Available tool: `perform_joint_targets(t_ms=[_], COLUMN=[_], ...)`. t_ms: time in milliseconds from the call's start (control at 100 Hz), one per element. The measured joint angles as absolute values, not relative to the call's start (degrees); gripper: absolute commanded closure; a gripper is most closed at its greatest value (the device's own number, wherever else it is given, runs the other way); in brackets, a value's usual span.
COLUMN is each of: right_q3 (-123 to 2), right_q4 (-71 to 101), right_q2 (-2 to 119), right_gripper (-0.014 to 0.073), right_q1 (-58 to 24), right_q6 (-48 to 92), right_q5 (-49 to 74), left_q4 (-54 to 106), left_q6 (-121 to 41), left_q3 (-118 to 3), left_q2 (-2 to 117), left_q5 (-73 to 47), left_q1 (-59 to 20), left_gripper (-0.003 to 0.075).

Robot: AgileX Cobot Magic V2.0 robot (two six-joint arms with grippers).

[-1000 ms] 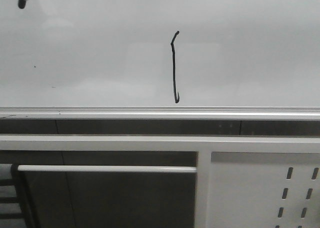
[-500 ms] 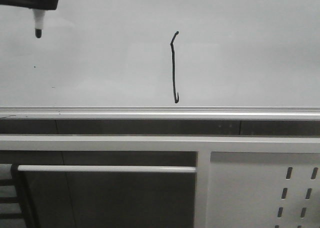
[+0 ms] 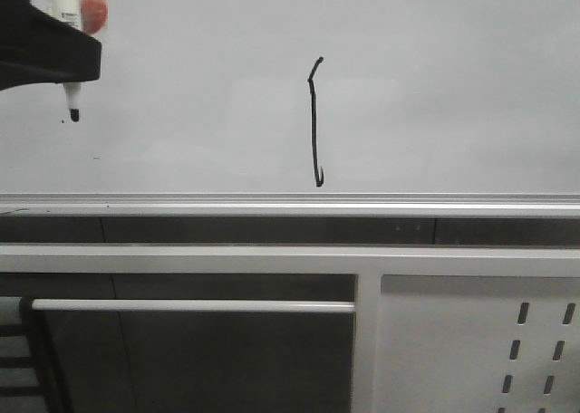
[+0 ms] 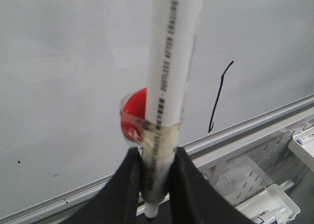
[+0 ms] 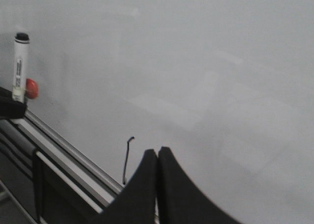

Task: Write number 1 on whiteboard

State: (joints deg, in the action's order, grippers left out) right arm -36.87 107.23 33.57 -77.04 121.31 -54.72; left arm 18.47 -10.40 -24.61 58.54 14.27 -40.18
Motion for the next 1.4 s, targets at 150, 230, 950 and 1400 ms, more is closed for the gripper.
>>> perform_joint_targets(t_ms=[150,230,950,1400], right_q3=[-35.1,-33.8,-25.7,-25.7], right_q4=[107.2,107.2,107.2,107.2], right_q2=[31.4,29.1,15.8,15.8], right_gripper=[0.0663,0.0663,0.0663,0.0663], right_q1=[-77.0,-77.0,-77.0,-77.0], right_q6=[121.9,122.0,126.9,126.9], right_q5=[-55.8,-55.2,-57.0,-57.5], left_q4=[19.7,19.9,12.5,8.6], left_q6=[-10.3,-10.2,-3.4,1.4], left_q3=[-24.6,-24.6,-20.6,-20.6], left_q2=[62.0,63.3,74.2,83.3], left_q5=[18.8,19.4,36.7,47.1], left_q1=[-40.2,-40.2,-40.2,-40.2], left_gripper=[0.0738,0.0738,0.0738,0.0738])
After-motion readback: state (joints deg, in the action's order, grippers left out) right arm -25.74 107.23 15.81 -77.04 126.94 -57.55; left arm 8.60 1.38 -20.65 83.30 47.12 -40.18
